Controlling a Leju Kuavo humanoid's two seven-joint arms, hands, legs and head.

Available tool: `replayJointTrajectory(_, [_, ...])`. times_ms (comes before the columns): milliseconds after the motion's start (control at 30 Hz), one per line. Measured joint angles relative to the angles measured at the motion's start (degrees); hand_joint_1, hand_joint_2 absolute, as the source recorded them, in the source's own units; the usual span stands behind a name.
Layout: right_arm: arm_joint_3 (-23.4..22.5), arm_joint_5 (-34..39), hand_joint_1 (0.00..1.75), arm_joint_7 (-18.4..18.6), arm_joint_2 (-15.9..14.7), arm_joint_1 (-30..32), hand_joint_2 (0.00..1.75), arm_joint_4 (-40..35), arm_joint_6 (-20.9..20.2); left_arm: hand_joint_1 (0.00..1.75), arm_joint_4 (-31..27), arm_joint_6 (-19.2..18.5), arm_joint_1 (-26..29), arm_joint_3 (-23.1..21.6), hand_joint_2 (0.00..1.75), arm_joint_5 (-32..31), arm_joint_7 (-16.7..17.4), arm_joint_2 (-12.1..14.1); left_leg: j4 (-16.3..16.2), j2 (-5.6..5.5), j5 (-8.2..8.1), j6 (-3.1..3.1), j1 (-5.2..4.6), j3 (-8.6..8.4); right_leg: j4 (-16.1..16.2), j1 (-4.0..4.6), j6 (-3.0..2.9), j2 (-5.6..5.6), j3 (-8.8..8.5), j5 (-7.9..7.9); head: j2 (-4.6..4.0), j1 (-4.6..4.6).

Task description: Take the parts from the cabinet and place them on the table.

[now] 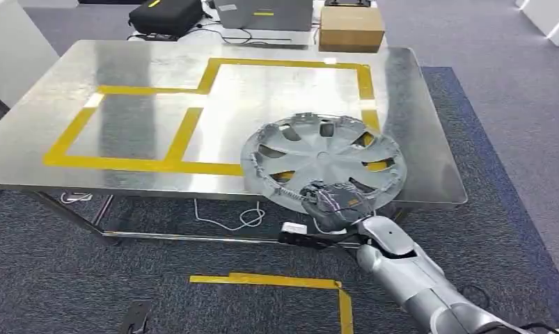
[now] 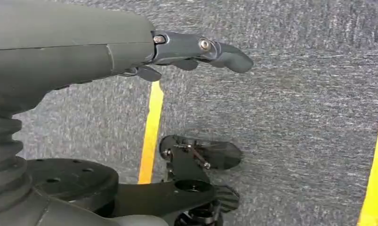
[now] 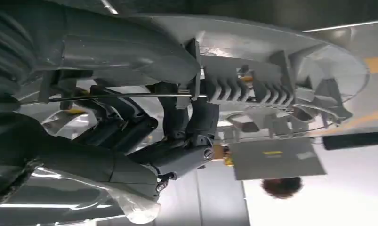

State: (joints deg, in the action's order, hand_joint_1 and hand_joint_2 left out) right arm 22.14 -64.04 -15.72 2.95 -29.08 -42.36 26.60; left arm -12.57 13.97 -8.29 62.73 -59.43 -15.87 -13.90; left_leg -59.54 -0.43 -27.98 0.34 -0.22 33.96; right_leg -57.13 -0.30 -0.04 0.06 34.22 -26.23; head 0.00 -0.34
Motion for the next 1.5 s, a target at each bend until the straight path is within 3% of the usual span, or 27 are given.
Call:
replayJointTrajectory(133, [-0.09,0.0,1.75,0.0,-0.05,-0.03,1.75,0.12,0.09,0.0,0.0,0.0,-0.01,0.0,1.75,0.0,0.0,0.0,-0.34,0.07,-0.3,-0.09,-0.02,0.19,0.03,-0.03,-0.08,-0.01,-0.04,-0.01,0.0,-0.12])
replayJointTrajectory(167, [-0.31,-0.02,1.75,0.02,-0.15,-0.18,1.75,0.5,0.26,0.0,0.0,-0.02,-0.04,0.0,1.75,0.0,0.0,0.0,-1.86,0.07,-1.35,-0.29,0.04,0.82,0.05,-0.1,-0.21,-0.02,-0.09,-0.05,0.0,-0.35])
replayJointTrajectory(200, [-0.81,-0.04,1.75,0.09,-0.37,-0.29,1.75,1.18,0.44,0.0,0.0,-0.02,-0.06,0.0,1.75,0.09,-0.02,0.06,-6.63,0.08,-3.86,-0.67,0.33,3.03,0.04,-0.13,-0.28,-0.02,-0.11,-0.1,0.0,-0.42])
replayJointTrajectory(233, [-2.75,-3.57,1.75,2.87,-2.25,0.26,1.75,2.71,2.21,0.0,0.0,-0.37,0.35,0.02,1.75,0.15,-0.15,0.41,-14.55,0.17,-4.55,-1.41,0.92,7.29,-0.02,-0.23,-0.13,0.01,-0.45,-0.43,0.0,-0.42])
replayJointTrajectory(300, [-3.39,-7.69,1.75,6.6,-2.8,-0.3,1.75,3.98,2.04,0.0,0.0,-0.63,0.24,-0.02,1.75,-0.09,-0.13,0.65,-5.19,0.19,0.91,-1.39,1.08,3.06,-0.08,-0.38,0.31,0.09,-0.99,-0.72,0.0,-0.44])
replayJointTrajectory(333, [-3.78,-8.87,1.75,7.41,-3.08,-0.91,1.75,4.96,1.64,0.0,0.0,-1.05,0.18,-0.09,1.75,-0.22,0.04,0.72,-0.45,0.19,2.23,-1.32,1.2,0.95,-0.09,-0.36,0.67,0.05,-1.21,-0.92,0.0,-0.42])
replayJointTrajectory(367, [-4.09,-9.53,1.75,7.8,-3.5,-1.67,1.75,5.77,1.38,0.0,0.0,-1.36,0.02,-0.18,1.75,-0.24,0.09,0.7,0.81,0.16,1.32,-1.17,1.0,0.21,-0.41,0.12,1.08,0.04,-0.94,-1.17,0.0,-0.64])
replayJointTrajectory(400, [-4.35,-9.97,1.75,8.04,-3.84,-2.38,1.75,6.43,1.12,0.0,0.0,-1.51,-0.03,-0.28,1.75,-0.37,0.15,0.79,0.49,0.07,1.41,-0.48,1.0,0.43,-0.18,0.09,1.34,0.02,-0.94,-1.05,0.0,-0.44])
replayJointTrajectory(533, [-5.23,-10.67,1.75,8.33,-4.55,-3.58,1.75,8.29,0.48,0.0,0.0,-2.01,0.01,-0.35,1.75,-0.35,0.2,0.81,0.98,0.32,1.73,1.12,1.08,0.17,-0.69,-0.22,2.57,0.05,-0.66,-1.69,0.0,-0.38])
replayJointTrajectory(567, [-5.29,-10.78,1.75,8.33,-4.59,-3.84,1.75,8.73,0.37,0.0,0.0,-2.01,-0.12,-0.37,1.75,-0.35,0.2,0.81,0.98,0.39,1.75,1.52,1.06,0.25,-3.32,-0.24,2.74,-0.05,0.74,-3.49,0.0,-0.05])
replayJointTrajectory(633, [-5.38,-10.88,1.75,8.33,-4.77,-3.95,1.75,9.44,0.37,0.0,0.0,-2.01,-0.16,-0.37,1.75,-0.35,0.2,0.81,0.97,0.57,1.89,1.83,0.86,0.53,-13.23,-0.24,2.93,-0.02,5.55,-8.25,0.0,-0.05])
replayJointTrajectory(667, [-5.42,-10.93,1.75,8.31,-4.79,-3.96,1.75,9.73,0.42,0.0,0.0,-2.03,-0.07,-0.37,1.75,-0.35,0.2,0.81,0.96,0.6,1.92,1.89,0.73,0.62,-17.43,-0.23,2.94,-0.03,7.6,-9.68,0.0,-0.03])
replayJointTrajectory(700, [-5.45,-10.97,1.75,8.17,-4.79,-4.02,1.75,9.95,0.46,0.0,0.0,-2.08,0.01,-0.37,1.75,-0.35,0.2,0.83,0.96,0.6,1.94,1.92,0.61,0.61,-18.91,-0.22,2.86,-0.01,8.3,-9.68,0.0,-0.05])
replayJointTrajectory(767, [-5.53,-11.21,1.75,7.43,-4.79,-4.49,1.75,10.43,0.53,0.0,0.0,-2.16,0.0,-0.37,1.75,-0.35,0.17,0.83,0.95,0.54,1.97,1.96,0.34,0.53,-14.48,-0.19,2.35,-0.02,5.93,-6.6,0.0,0.02])
replayJointTrajectory(833, [-5.53,-11.94,1.75,6.38,-4.46,-5.26,1.75,10.8,0.42,0.0,0.0,-2.34,-0.07,-0.39,1.75,-0.44,0.09,0.75,0.95,0.5,2.0,1.92,0.11,0.33,-4.05,0.24,0.96,0.0,0.23,-2.21,0.0,-0.03])
replayJointTrajectory(867, [-5.47,-12.88,1.75,5.61,-3.85,-5.86,1.75,10.98,0.0,0.0,0.0,-2.4,-0.16,-0.42,1.75,-0.61,0.04,0.61,0.78,0.61,1.89,1.72,-0.25,0.38,-0.43,0.69,0.28,-0.07,-1.59,-2.3,0.0,-0.03])
replayJointTrajectory(933, [-5.18,-13.88,1.75,4.98,-2.73,-6.71,1.75,11.35,-0.74,0.0,0.0,-2.4,-0.42,-0.46,1.75,-0.7,0.02,0.59,0.81,0.74,2.03,1.06,-0.24,0.57,-0.32,0.64,0.64,-0.29,-1.95,-1.9,0.0,-0.07])
replayJointTrajectory(1000, [-5.07,-14.4,1.75,4.7,-2.08,-6.94,1.75,11.68,-0.89,0.0,0.0,-2.45,-0.58,-0.5,1.75,-0.72,0.0,0.48,0.95,0.88,2.18,0.58,-0.1,0.46,-0.24,0.7,0.34,-0.17,-1.98,-1.69,0.0,0.0])
replayJointTrajectory(1067, [-4.75,-14.8,1.75,3.65,-1.2,-7.78,1.75,11.83,-0.78,0.0,0.0,-2.45,-0.67,-0.57,1.75,-0.81,0.02,0.55,-0.78,0.57,0.78,-0.43,-0.06,1.0,0.33,0.04,-0.03,-0.19,-2.21,-1.1,0.0,-0.14])
replayJointTrajectory(1167, [-3.42,-15.21,1.75,1.12,0.76,-8.16,1.75,12.31,-0.8,0.0,0.0,-2.45,-0.73,-0.79,1.75,-0.98,0.02,0.59,-12.93,0.57,-5.57,-1.36,0.55,6.41,0.31,0.11,-0.61,-0.14,-2.07,-1.15,0.0,-0.35])
replayJointTrajectory(1200, [-2.95,-15.06,1.75,0.13,1.42,-8.08,1.75,12.29,-0.78,0.0,0.0,-2.4,-0.73,-0.81,1.75,-0.96,0.02,0.59,-15.75,0.58,-6.14,-1.55,0.61,7.77,0.29,0.11,-0.62,-0.06,-2.05,-1.16,0.0,-0.38])
replayJointTrajectory(1233, [-2.6,-14.69,1.75,-0.68,1.86,-8.06,1.75,12.29,-0.78,0.0,0.0,-2.32,-0.73,-0.81,1.75,-0.92,0.02,0.57,-15.86,0.57,-5.39,-1.64,0.66,7.89,0.26,0.11,-0.63,0.02,-2.08,-1.18,0.0,-0.33])
replayJointTrajectory(1267, [-2.12,-14.4,1.75,-1.34,2.34,-8.07,1.75,12.2,-0.78,0.0,0.0,-2.32,-0.78,-0.83,1.75,-0.85,0.02,0.57,-13.62,0.58,-3.36,-1.65,0.73,7.01,0.24,0.11,-0.56,0.11,-2.12,-1.25,0.0,-0.4])
replayJointTrajectory(1333, [-1.47,-14.03,1.75,-1.99,2.95,-8.08,1.75,11.98,-0.78,0.0,0.0,-2.12,-0.9,-0.85,1.75,-0.83,0.02,0.57,-4.57,0.61,2.04,-1.38,0.76,3.18,0.19,0.11,-0.25,0.1,-2.47,-1.55,0.0,-0.36])
replayJointTrajectory(1367, [-1.25,-13.92,1.75,-2.3,3.13,-8.06,1.75,11.78,-0.78,0.0,0.0,-2.1,-0.92,-0.87,1.75,-0.79,0.02,0.57,-0.68,0.67,3.4,-1.06,0.75,1.78,0.17,0.13,-0.04,0.0,-2.43,-1.74,0.0,-0.38])
replayJointTrajectory(1400, [-0.79,-13.7,1.75,-2.51,3.26,-8.12,1.75,11.5,-0.7,0.0,0.0,-2.1,-1.01,-0.87,1.75,-0.76,0.02,0.5,0.33,0.61,2.75,-0.82,0.48,1.18,-0.12,0.6,0.2,-0.04,-2.13,-1.87,0.0,-0.4])
replayJointTrajectory(1500, [0.17,-12.98,1.75,-3.17,3.34,-7.7,1.75,10.28,-0.61,0.0,0.0,-2.01,-0.83,-0.85,1.75,-0.63,0.0,0.42,0.81,0.42,2.29,0.26,0.28,1.42,0.14,0.4,0.95,-0.33,-1.8,-1.78,0.0,-0.36])
